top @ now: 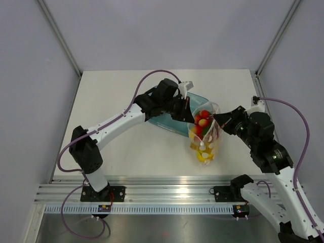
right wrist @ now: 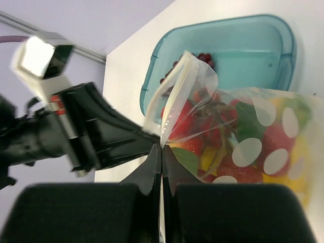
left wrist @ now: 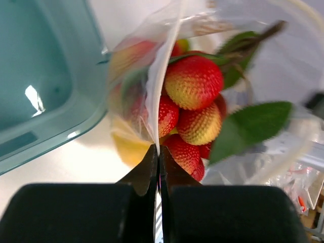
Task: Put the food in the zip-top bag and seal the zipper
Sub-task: Adjust the zipper food storage bag at the center of the board, then move the bin to the center of the board.
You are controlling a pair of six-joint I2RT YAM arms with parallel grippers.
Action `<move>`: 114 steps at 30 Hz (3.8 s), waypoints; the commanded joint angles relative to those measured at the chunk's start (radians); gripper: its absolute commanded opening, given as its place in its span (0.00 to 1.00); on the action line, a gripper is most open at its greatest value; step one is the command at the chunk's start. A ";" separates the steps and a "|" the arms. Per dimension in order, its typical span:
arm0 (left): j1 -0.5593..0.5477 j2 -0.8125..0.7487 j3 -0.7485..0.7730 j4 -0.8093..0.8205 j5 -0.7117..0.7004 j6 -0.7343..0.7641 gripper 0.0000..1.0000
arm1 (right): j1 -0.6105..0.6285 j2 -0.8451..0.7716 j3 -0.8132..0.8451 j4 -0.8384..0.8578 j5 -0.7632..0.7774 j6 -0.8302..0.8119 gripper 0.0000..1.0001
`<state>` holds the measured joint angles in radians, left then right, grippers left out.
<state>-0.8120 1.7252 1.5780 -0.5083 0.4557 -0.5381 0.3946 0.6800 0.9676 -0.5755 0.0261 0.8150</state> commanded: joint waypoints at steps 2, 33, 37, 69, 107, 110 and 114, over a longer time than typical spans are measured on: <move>-0.067 -0.098 0.145 0.056 0.046 0.006 0.00 | 0.001 -0.045 0.074 -0.125 0.107 -0.106 0.00; -0.136 0.177 0.475 -0.075 0.083 -0.003 0.00 | 0.001 -0.077 0.215 -0.268 0.233 -0.228 0.00; -0.135 0.217 0.380 0.009 0.119 -0.043 0.00 | 0.001 -0.105 0.082 -0.259 0.242 -0.194 0.00; 0.022 0.087 0.456 -0.322 -0.123 0.248 0.82 | 0.003 -0.092 -0.007 -0.182 0.227 -0.165 0.00; 0.166 0.536 0.565 -0.323 -0.334 0.334 0.66 | 0.001 -0.119 -0.033 -0.150 0.132 -0.119 0.00; 0.165 0.478 0.594 -0.348 -0.318 0.340 0.66 | 0.001 -0.086 -0.026 -0.141 0.107 -0.129 0.00; 0.165 0.271 0.446 -0.273 -0.237 0.310 0.66 | 0.001 -0.068 -0.026 -0.103 0.066 -0.143 0.00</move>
<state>-0.6388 2.2036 2.0762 -0.8253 0.1619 -0.2230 0.3946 0.6064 0.9268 -0.7929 0.1387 0.6788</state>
